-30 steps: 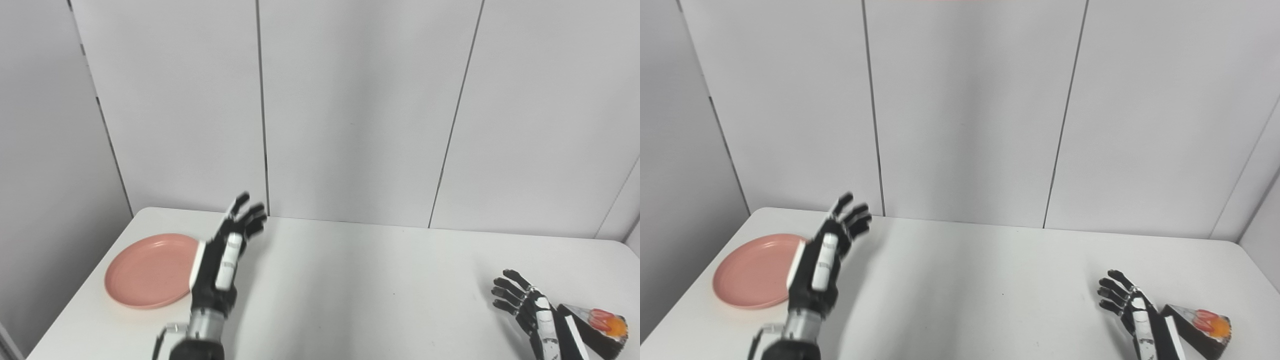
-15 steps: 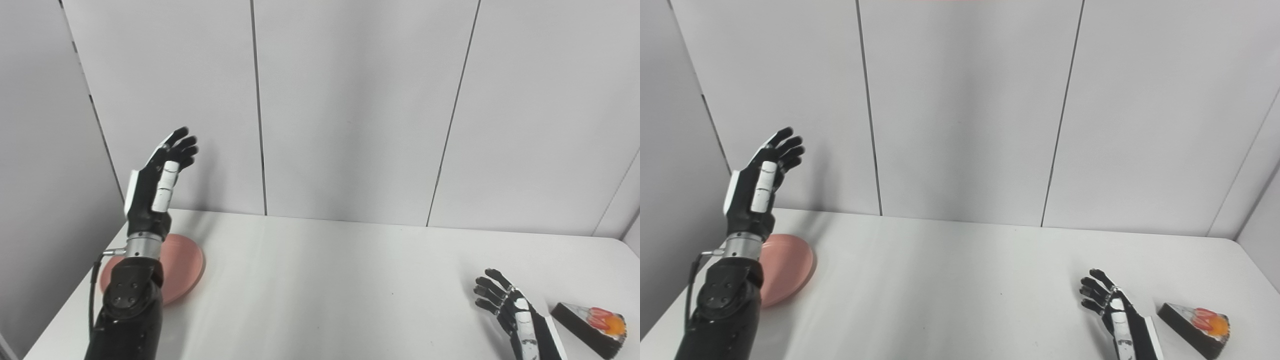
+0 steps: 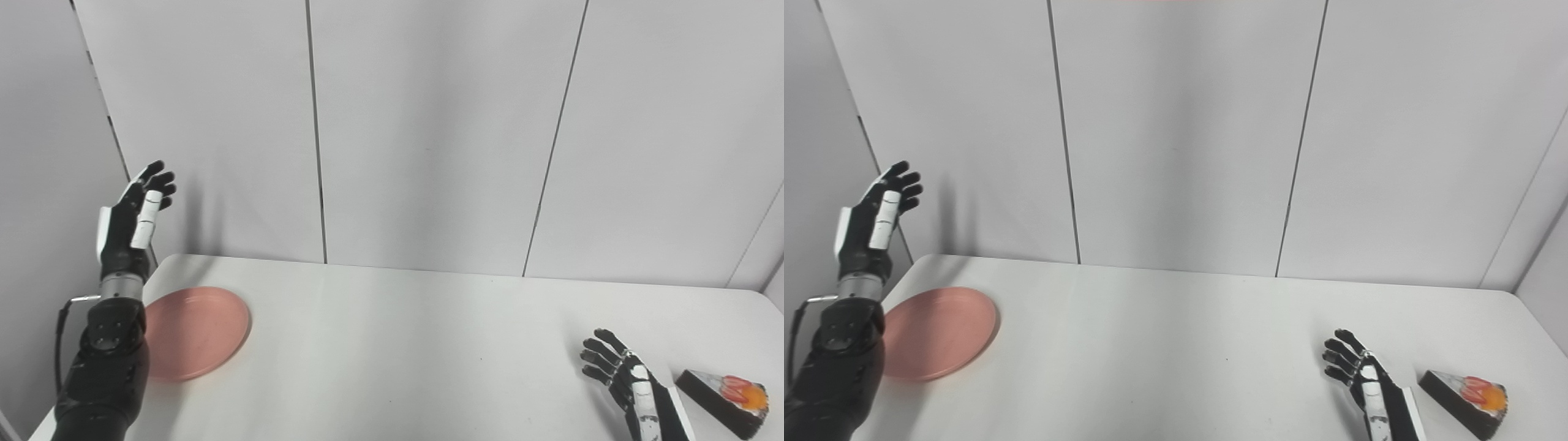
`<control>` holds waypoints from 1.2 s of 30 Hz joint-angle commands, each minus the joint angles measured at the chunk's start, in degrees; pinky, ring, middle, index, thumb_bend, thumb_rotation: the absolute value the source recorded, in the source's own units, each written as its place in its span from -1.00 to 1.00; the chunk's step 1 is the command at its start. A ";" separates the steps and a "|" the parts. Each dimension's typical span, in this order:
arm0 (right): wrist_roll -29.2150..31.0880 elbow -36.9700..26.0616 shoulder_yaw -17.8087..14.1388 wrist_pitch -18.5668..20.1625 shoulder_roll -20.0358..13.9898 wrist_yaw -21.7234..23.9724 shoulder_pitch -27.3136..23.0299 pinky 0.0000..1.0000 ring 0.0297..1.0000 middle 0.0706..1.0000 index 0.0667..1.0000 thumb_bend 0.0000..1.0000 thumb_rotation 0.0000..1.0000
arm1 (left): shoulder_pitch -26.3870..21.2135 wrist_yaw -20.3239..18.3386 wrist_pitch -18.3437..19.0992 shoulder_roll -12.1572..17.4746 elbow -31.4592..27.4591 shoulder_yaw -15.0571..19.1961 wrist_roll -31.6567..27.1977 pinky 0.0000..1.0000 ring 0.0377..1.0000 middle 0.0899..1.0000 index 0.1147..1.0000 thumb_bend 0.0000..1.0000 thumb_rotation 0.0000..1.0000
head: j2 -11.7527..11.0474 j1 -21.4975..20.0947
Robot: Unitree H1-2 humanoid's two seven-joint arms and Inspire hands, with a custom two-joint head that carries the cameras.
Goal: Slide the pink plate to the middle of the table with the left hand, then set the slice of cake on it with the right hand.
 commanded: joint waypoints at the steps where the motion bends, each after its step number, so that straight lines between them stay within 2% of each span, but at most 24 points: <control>1: 1.49 6.36 0.38 1.21 1.24 1.11 6.55 0.55 0.58 0.56 0.61 0.86 1.00 | -3.12 1.25 -2.01 1.96 0.77 -0.08 0.58 0.63 0.59 0.60 0.56 0.36 0.72 | 0.10 0.09; 6: 1.93 6.23 0.36 1.53 0.90 1.26 6.63 0.53 0.57 0.55 0.59 0.87 1.00 | -3.77 2.11 -2.04 3.35 7.62 -0.38 0.60 0.61 0.62 0.63 0.58 0.36 0.72 | 0.34 0.01; 10: 1.59 5.67 0.58 1.79 0.93 0.96 6.89 0.54 0.57 0.55 0.59 0.87 1.00 | -4.15 3.08 -2.04 4.31 12.76 -0.47 0.38 0.57 0.59 0.59 0.55 0.43 0.65 | 0.75 -0.37; 13: 1.61 5.19 0.63 2.03 1.14 0.85 7.02 0.54 0.57 0.55 0.59 0.86 1.00 | -3.99 1.50 -2.04 4.89 16.01 0.42 -1.27 0.60 0.60 0.59 0.56 0.42 0.60 | 0.95 -0.55; 16: 1.68 5.09 0.59 2.12 1.28 0.78 6.98 0.53 0.57 0.55 0.58 0.86 1.00 | -3.63 1.30 -2.04 5.31 18.09 0.28 -1.30 0.53 0.57 0.55 0.54 0.50 0.59 | 0.99 -0.63; 19: 1.59 5.04 0.61 2.12 1.32 0.66 6.94 0.53 0.57 0.55 0.58 0.88 1.00 | -2.84 2.13 -2.04 5.06 19.24 0.01 -1.33 0.49 0.56 0.52 0.50 0.51 0.58 | 1.05 -0.83; 23: 1.57 4.30 0.65 2.81 1.45 0.35 7.09 0.52 0.56 0.54 0.57 0.88 1.00 | -1.87 2.43 -2.04 4.40 19.39 -0.29 -1.39 0.53 0.59 0.56 0.55 0.45 0.61 | 1.05 -0.83; 27: 1.53 3.62 0.72 3.26 1.48 0.24 7.28 0.51 0.56 0.54 0.57 0.85 1.00 | -1.15 3.60 -2.04 4.01 19.68 -1.16 -0.70 0.36 0.50 0.52 0.53 0.46 0.62 | 1.31 -1.04; 30: 1.39 3.48 0.78 3.37 1.49 0.19 7.31 0.52 0.56 0.55 0.57 0.85 1.00 | -0.79 2.58 -2.04 3.64 20.00 -1.30 -1.36 0.45 0.51 0.54 0.55 0.44 0.66 | 1.31 -1.04; 33: 1.36 3.20 0.83 3.51 1.57 0.17 7.36 0.53 0.57 0.55 0.58 0.84 1.00 | -0.36 2.10 -2.04 3.04 19.84 -1.66 -1.51 0.42 0.50 0.52 0.56 0.40 0.70 | 1.58 -1.46; 36: 1.20 3.13 0.86 3.57 1.69 0.04 7.38 0.53 0.57 0.55 0.58 0.84 1.00 | -0.14 -1.17 -2.04 2.24 19.70 -0.76 -3.60 0.44 0.58 0.57 0.60 0.44 0.68 | 1.52 -1.62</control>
